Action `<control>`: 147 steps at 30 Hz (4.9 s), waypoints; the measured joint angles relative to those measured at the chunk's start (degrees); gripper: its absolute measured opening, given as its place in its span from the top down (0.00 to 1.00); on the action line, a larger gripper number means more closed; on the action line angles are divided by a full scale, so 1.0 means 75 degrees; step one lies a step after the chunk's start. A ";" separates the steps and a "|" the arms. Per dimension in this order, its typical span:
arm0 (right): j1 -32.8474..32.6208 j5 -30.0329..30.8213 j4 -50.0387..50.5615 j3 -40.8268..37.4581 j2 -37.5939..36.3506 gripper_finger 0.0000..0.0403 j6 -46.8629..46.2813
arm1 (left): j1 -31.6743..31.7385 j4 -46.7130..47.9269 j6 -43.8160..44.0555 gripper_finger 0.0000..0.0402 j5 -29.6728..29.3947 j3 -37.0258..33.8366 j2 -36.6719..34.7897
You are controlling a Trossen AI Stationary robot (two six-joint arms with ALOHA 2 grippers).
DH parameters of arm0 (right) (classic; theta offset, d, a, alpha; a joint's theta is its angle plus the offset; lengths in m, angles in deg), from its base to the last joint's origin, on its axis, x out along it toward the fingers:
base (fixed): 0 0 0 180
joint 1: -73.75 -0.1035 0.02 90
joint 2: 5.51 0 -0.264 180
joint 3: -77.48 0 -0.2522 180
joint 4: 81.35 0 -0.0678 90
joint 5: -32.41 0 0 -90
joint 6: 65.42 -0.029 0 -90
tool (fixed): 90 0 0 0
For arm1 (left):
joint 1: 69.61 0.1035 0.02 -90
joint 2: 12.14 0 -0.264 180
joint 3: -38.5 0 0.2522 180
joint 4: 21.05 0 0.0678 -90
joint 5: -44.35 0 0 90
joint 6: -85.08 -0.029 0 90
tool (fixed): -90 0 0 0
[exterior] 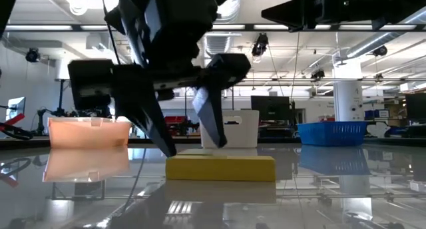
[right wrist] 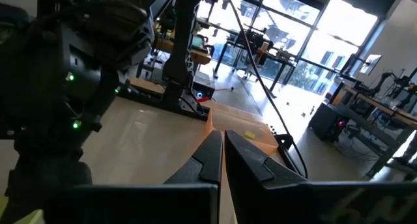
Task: Sort & place blocks by color
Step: Put the green block into the orange bin
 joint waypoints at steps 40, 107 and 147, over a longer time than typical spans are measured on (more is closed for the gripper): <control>0.0000 0.0001 0.0137 0.0000 0.0003 0.98 -0.0207 | 0.0286 0.1171 0.2106 0.73 -0.2417 -0.0137 -0.0851; 0.0000 0.0003 0.0262 0.0003 0.0000 0.98 -0.0402 | 0.6700 0.1552 1.0005 0.67 -0.5972 -0.4491 -0.5094; -0.0003 0.0000 0.0279 0.0003 0.0000 0.98 -0.0470 | 0.6700 0.1508 0.9993 0.67 -0.5792 -0.4494 -0.5094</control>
